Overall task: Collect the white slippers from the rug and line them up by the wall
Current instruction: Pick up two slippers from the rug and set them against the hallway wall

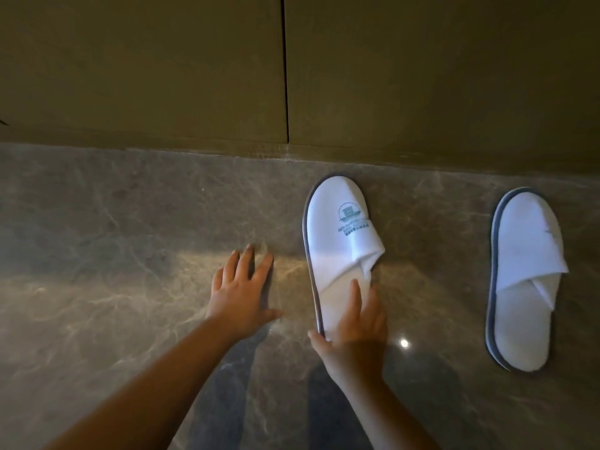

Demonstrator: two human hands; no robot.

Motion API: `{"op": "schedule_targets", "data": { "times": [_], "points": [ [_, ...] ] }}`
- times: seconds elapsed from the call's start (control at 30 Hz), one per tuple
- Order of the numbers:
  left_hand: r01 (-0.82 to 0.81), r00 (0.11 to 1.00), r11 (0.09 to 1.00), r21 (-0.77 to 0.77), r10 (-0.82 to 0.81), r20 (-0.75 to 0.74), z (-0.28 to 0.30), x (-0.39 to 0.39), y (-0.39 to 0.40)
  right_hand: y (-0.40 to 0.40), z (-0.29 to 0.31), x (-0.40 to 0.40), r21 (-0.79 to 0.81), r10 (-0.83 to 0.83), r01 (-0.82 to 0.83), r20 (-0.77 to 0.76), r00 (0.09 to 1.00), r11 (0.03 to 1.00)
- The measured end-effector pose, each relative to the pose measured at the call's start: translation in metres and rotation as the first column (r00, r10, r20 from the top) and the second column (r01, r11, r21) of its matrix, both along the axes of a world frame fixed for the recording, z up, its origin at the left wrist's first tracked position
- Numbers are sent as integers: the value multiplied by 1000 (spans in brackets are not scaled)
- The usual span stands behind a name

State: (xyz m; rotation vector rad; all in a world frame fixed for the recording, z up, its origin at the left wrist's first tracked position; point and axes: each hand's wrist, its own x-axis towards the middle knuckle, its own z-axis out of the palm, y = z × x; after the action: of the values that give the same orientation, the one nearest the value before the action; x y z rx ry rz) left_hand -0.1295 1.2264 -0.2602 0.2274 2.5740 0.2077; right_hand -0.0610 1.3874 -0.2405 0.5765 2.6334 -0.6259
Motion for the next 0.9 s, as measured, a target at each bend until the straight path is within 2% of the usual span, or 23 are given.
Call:
{"op": "schedule_targets", "data": {
  "times": [0.17, 0.37, 0.53, 0.73, 0.9],
  "points": [
    [22, 1000, 1000, 10, -22, -14, -2, 2, -3, -13, -12, -11, 58, -5, 3, 42, 999, 998],
    [24, 1000, 999, 30, -24, 2, 0, -2, -10, -29, -17, -24, 1, 1, -1, 20, 1000, 1000],
    [-80, 997, 997, 10, 80, -19, 2, 1, -18, -43, -16, -33, -24, 40, -40, -12, 999, 999],
    [-114, 993, 986, 123, 117, -18, 5, 2, -21, -41, -10, -30, -39, 71, -71, -7, 997, 997],
    [-88, 995, 965, 247, 96, -21, 9, -5, -2, -18, -5, -18, -90, 11, -16, -59, 998, 996]
  ]
}}
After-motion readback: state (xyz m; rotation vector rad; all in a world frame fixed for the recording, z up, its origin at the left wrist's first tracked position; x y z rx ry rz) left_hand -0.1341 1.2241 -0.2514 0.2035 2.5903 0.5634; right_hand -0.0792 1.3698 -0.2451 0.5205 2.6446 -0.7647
